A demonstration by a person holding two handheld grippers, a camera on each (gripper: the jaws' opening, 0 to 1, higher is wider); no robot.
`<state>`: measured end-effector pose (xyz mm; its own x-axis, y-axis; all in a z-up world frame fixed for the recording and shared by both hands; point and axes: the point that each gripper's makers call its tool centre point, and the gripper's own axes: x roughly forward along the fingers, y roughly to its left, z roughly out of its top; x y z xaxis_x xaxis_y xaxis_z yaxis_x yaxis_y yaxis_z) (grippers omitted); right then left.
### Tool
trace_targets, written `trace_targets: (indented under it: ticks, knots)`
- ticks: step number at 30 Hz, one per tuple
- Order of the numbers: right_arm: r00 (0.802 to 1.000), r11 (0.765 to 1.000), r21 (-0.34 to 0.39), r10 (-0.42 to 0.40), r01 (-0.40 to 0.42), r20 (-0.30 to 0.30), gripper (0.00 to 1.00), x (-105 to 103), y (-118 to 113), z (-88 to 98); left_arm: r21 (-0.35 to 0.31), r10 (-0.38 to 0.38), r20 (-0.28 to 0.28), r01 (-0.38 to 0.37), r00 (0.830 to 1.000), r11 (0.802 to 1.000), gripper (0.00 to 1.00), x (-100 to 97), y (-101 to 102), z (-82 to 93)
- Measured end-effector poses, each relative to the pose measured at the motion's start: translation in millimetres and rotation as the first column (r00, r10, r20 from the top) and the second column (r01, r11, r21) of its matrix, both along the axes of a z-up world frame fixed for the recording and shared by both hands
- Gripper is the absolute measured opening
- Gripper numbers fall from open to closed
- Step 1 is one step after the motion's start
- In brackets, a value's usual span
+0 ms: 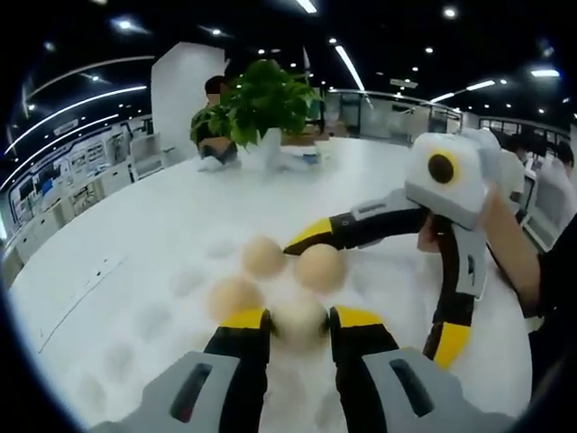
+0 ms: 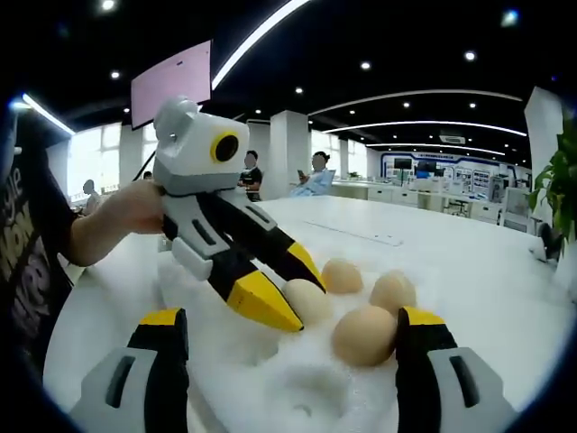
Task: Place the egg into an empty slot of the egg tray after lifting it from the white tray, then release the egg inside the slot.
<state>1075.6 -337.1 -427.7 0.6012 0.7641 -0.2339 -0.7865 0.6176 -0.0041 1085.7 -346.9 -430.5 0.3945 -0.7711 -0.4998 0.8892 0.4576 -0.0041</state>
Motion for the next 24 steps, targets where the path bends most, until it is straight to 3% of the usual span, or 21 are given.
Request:
trace_targets:
  ticks: [8,24]
  knots:
    - [1.0,1.0,0.002,0.001,-0.001,0.001,1.0,-1,0,0.5,-0.003,0.013,0.007,-0.013,1.0,1.0,0.26,-5.2,-2,0.7]
    - [1.0,1.0,0.012,0.004,-0.004,0.007,1.0,0,1,1.2,-0.059,0.01,-0.038,-0.012,0.999,0.998,0.26,10.1,5,7.0]
